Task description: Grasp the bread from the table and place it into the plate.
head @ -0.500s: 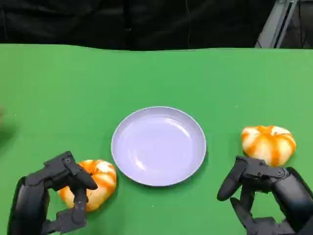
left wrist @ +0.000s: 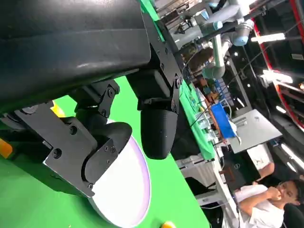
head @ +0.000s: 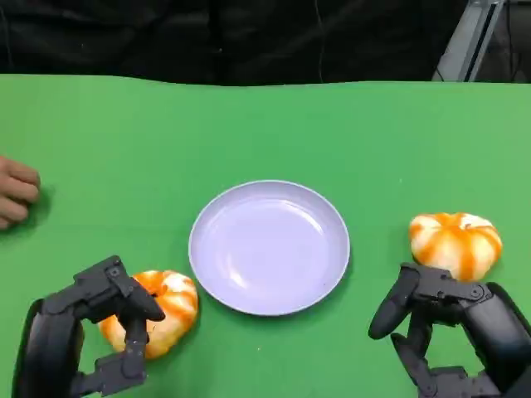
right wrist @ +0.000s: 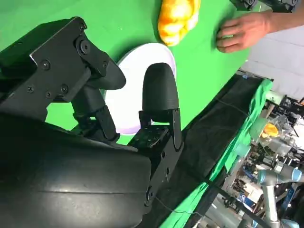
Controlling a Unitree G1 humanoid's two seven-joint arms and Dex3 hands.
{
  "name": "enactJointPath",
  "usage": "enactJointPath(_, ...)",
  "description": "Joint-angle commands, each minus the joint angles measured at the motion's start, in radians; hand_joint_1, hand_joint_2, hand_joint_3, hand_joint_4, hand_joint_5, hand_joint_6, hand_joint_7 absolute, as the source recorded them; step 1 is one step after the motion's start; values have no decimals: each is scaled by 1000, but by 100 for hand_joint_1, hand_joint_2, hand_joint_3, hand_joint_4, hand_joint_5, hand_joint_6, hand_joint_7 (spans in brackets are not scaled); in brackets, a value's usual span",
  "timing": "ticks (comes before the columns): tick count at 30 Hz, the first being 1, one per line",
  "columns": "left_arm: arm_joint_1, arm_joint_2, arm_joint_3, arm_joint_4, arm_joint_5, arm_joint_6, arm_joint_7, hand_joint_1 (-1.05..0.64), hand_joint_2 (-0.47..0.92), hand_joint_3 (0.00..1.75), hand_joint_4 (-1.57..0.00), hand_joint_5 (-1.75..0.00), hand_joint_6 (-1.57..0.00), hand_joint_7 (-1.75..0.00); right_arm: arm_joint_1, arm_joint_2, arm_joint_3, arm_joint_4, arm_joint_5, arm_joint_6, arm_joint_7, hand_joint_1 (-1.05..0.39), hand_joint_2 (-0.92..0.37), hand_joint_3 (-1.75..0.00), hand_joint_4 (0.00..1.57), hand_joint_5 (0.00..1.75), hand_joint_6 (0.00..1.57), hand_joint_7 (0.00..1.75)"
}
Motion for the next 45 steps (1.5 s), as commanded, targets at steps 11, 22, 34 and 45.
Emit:
enactJointPath(11, -2, 13, 22, -7, 35, 3, 20, 1, 52, 123, -84, -157, -81, -130, 2, 31, -7, -2, -22, -11, -70, 2, -41, -123, 82, 165, 72, 138)
enactJointPath(22, 18, 102, 26, -121, 434, 219, 69, -26, 90, 10, -57, -82, -68, -28, 10, 54, -3, -19, -50, 9, -104, 2, -39, -126, 79, 160, 71, 140)
enactJointPath(34, -54, 207, -138, -219, 877, 550, -26, -57, 92, 1, -34, -42, -42, 0, 13, 56, -24, 3, -37, -62, -124, 6, -38, -135, 78, 160, 71, 141)
enactJointPath(45, -192, 187, -290, -75, 1029, 773, -87, -56, 91, 2, -41, -39, -44, -2, 9, 49, -37, -2, -62, -87, -127, 8, -37, -136, 84, 167, 74, 139)
